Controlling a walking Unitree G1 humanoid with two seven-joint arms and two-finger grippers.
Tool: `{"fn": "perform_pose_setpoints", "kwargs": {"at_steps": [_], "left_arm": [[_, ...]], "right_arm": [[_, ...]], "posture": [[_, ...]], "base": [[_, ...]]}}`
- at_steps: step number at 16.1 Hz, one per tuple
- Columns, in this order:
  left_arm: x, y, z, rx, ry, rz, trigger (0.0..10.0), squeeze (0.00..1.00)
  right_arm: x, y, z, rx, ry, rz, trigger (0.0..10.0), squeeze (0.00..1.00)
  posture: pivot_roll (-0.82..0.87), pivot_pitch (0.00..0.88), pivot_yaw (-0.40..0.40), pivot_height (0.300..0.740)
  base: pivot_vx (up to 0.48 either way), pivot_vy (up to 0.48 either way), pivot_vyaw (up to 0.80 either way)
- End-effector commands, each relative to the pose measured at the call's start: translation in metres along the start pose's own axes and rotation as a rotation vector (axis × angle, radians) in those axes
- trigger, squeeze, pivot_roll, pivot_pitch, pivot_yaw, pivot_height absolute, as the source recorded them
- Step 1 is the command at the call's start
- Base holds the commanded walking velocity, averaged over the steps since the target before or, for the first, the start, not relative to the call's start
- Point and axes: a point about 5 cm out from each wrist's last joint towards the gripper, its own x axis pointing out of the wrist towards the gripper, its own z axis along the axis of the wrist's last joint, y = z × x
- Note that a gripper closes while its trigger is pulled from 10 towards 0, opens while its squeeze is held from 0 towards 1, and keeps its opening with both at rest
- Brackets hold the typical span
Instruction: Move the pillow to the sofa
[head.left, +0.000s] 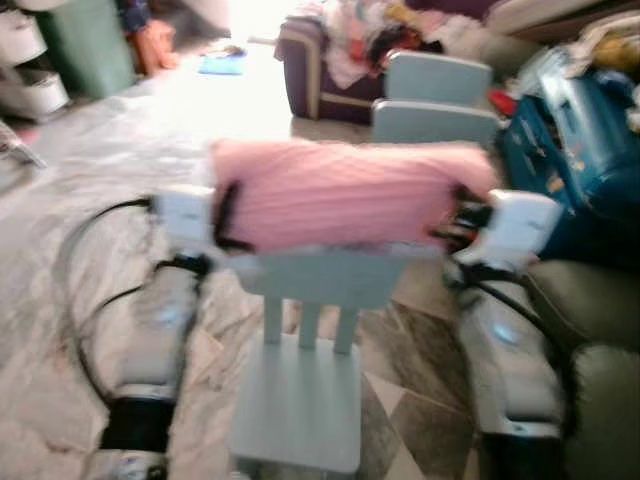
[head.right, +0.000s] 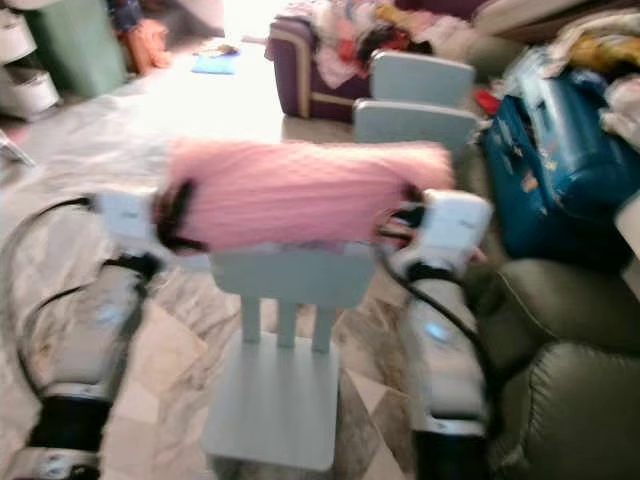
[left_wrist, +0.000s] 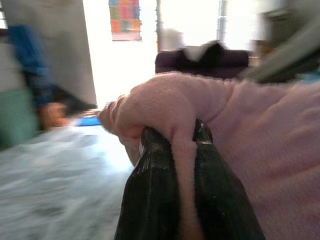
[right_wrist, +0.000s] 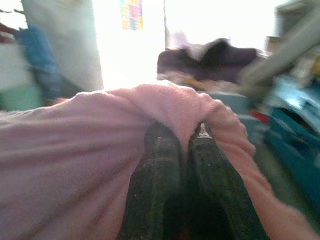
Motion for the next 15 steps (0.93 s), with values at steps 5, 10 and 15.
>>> {"fn": "perform_pose_setpoints", "kwargs": {"at_steps": [5, 10, 15], "left_arm": [[0.0038, -0.0101, 0.0028, -0.022, -0.011, -0.023, 10.0, 0.00], [0.0048, -0.0171, -0.0028, -0.039, 0.046, -0.032, 10.0, 0.00], [0.0059, -0.0155, -0.0029, -0.109, 0.092, 0.040, 10.0, 0.00]], "right_arm": [[-0.0024, -0.0206, 0.0078, -0.034, -0.030, -0.078, 10.0, 0.00], [-0.0009, -0.0222, 0.0110, -0.038, -0.035, -0.074, 10.0, 0.00], [-0.0012, -0.0197, 0.0104, -0.031, -0.019, -0.062, 10.0, 0.00]], "posture": [[-0.07, 0.006, -0.017, 0.740], [-0.07, 0.011, -0.029, 0.740], [-0.08, 0.029, -0.040, 0.740]], "base": [[0.000, 0.000, 0.00], [0.000, 0.000, 0.00], [0.000, 0.000, 0.00]]}}
